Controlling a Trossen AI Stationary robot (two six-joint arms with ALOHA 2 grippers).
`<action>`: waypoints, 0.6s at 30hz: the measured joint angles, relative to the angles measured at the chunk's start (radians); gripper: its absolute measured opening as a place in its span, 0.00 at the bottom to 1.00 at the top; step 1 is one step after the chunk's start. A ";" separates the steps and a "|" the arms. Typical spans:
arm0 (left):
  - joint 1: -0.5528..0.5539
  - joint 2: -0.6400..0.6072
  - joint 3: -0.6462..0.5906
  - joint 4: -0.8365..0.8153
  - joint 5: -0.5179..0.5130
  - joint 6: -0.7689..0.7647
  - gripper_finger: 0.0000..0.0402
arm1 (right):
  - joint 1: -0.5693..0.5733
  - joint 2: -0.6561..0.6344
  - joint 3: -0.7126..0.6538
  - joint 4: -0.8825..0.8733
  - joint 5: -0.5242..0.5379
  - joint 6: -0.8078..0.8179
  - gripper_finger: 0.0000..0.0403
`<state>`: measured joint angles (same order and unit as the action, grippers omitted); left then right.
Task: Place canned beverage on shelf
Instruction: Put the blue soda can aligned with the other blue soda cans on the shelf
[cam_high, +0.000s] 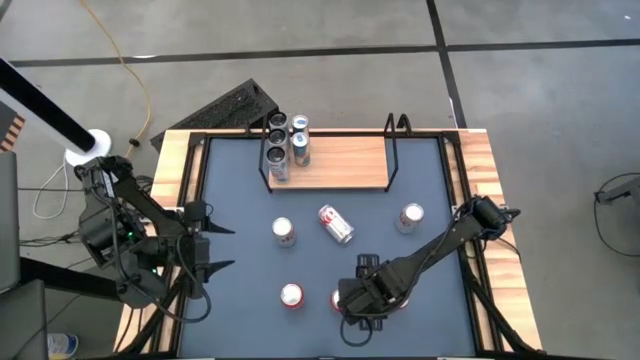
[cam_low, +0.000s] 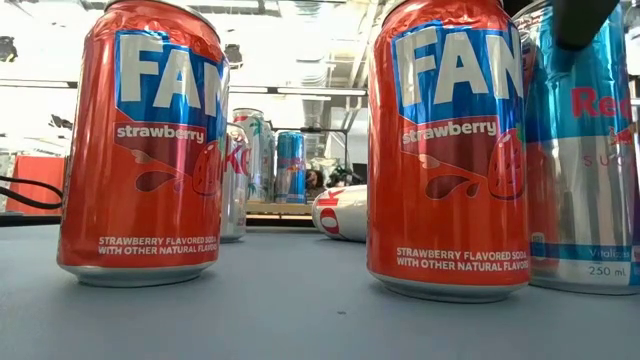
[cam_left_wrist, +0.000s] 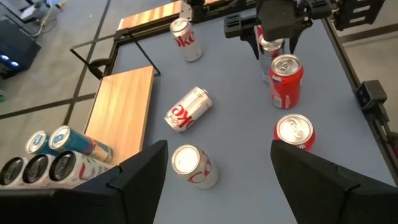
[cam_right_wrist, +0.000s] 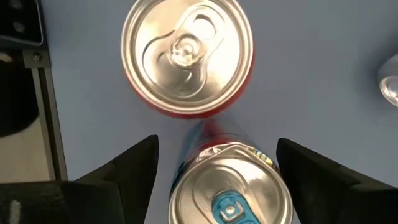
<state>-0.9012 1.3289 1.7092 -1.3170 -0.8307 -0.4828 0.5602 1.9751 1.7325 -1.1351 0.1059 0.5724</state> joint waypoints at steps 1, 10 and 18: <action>0.000 0.000 0.000 0.000 0.000 0.000 0.68 | 0.000 0.000 0.000 -0.005 0.000 -0.019 0.77; 0.000 0.000 0.000 0.006 -0.021 -0.013 0.68 | 0.007 0.000 0.000 -0.206 -0.041 -0.289 0.77; 0.000 0.000 0.000 0.032 -0.047 -0.013 0.68 | 0.007 0.000 0.001 -0.213 -0.012 -0.434 0.77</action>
<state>-0.9012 1.3289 1.7092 -1.2851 -0.8781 -0.4958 0.5671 1.9755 1.7332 -1.3479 0.0936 0.1379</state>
